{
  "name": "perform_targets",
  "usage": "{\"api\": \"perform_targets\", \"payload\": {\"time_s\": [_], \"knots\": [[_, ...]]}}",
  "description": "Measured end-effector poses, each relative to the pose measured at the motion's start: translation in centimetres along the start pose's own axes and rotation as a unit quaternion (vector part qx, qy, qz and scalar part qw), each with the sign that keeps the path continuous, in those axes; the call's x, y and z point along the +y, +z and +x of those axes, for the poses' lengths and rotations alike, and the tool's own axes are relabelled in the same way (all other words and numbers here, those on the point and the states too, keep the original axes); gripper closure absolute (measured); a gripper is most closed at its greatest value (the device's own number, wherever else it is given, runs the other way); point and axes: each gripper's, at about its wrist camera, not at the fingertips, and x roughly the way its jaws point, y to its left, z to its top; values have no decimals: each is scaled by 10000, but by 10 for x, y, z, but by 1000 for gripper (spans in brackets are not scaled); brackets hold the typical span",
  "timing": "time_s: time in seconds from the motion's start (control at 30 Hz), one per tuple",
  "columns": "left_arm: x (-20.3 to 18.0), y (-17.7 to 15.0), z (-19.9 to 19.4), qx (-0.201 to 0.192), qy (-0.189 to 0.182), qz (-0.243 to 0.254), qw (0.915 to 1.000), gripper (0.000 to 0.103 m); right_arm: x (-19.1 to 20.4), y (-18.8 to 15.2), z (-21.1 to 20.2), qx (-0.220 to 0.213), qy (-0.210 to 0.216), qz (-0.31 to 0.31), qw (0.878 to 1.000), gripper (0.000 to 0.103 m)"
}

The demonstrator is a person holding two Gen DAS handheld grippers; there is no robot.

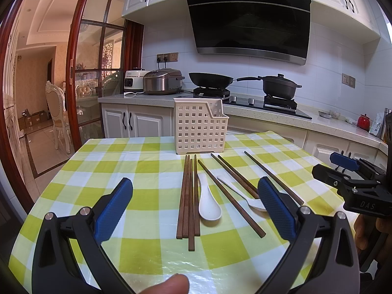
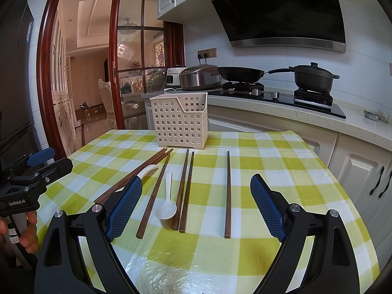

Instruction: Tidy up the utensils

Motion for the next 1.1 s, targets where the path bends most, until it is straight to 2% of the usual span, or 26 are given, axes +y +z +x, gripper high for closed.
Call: {"api": "perform_targets", "payload": {"time_s": [0.6, 0.7, 0.93, 0.97, 1.0, 1.1], "knots": [[1, 0, 1, 30, 14, -11, 10000, 4, -4, -2, 4, 76, -15, 49, 10000, 19], [9, 2, 4, 132, -4, -126, 9998, 4, -12, -2, 15, 350, -9, 165, 9993, 19], [41, 20, 32, 617, -348, -553, 9960, 4, -49, 7, 75, 1543, 202, 558, 9862, 19], [43, 23, 39, 688, -388, -513, 9956, 7, -53, 9, 84, 1669, 230, 599, 9839, 19], [46, 26, 48, 801, -402, -479, 9948, 15, -56, 10, 93, 1792, 224, 613, 9816, 19], [53, 32, 79, 1213, -518, -496, 9900, 29, -65, 11, 127, 2244, 188, 680, 9719, 20]]}}
